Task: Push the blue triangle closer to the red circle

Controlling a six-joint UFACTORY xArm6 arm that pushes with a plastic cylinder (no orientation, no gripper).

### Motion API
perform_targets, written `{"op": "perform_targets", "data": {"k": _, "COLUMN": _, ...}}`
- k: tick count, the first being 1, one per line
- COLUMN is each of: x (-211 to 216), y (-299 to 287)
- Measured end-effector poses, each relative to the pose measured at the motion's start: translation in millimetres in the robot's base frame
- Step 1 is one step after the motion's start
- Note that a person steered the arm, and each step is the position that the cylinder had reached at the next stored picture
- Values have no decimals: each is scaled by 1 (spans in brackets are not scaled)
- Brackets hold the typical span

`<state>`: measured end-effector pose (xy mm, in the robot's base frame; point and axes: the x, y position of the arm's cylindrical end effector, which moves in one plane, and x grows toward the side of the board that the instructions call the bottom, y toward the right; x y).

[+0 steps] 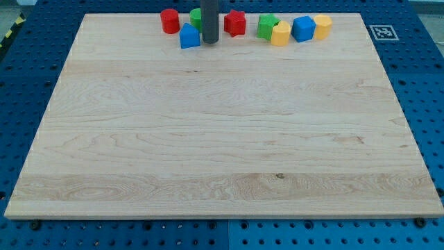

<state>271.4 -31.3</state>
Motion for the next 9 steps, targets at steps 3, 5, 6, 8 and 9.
{"op": "perform_targets", "data": {"k": 3, "x": 0, "y": -60}}
{"op": "perform_targets", "data": {"k": 5, "x": 6, "y": -49}}
{"op": "perform_targets", "data": {"k": 6, "x": 27, "y": -40}}
{"op": "perform_targets", "data": {"k": 8, "x": 41, "y": -111}}
{"op": "perform_targets", "data": {"k": 9, "x": 41, "y": -114}}
